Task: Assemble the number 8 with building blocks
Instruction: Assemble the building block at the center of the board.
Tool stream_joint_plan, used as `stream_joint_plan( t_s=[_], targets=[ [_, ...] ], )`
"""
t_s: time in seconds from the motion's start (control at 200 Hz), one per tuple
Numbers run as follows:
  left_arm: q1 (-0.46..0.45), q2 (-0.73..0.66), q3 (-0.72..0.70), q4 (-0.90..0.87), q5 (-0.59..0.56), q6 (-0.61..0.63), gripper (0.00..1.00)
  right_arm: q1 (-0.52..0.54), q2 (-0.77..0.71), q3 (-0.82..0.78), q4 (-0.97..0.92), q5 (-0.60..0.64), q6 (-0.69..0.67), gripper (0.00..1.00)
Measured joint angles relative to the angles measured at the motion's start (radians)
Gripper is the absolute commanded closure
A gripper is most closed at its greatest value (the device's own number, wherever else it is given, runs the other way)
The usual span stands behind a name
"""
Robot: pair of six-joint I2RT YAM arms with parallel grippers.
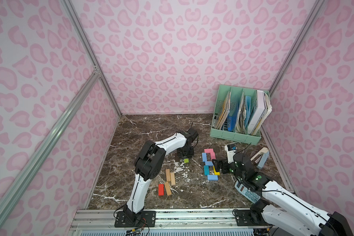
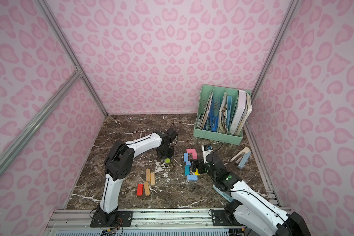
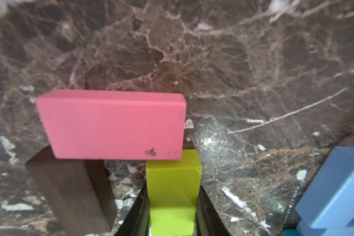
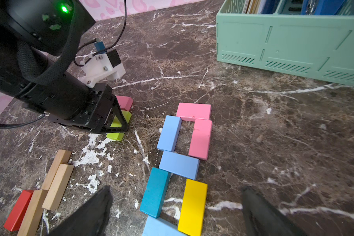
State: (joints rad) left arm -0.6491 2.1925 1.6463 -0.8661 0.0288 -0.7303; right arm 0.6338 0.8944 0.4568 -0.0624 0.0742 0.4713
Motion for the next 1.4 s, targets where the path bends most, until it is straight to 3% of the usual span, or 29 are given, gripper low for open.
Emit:
stream_joint_plan(
  t_s=[0.33,0.76,0.975,1.4],
  targets=[
    [0.002,0.000,-0.001,0.012,0.008,0.001,0.51,0.000,0.000,-0.002,0.001,-0.004,0.000,0.00],
    [0.002,-0.016,-0.006,0.024,0.006,0.000,0.50,0.000,0.000,-0.005,0.001,-0.007,0.000,0.00],
    [0.009,-0.050,-0.021,0.033,-0.031,0.000,0.38,0.000,0.002,-0.008,0.020,-0.019,-0.001,0.00],
    [0.010,-0.387,-0.113,0.000,-0.137,0.003,0.23,0.023,0.027,0.034,0.073,-0.099,-0.097,0.00]
  ],
)
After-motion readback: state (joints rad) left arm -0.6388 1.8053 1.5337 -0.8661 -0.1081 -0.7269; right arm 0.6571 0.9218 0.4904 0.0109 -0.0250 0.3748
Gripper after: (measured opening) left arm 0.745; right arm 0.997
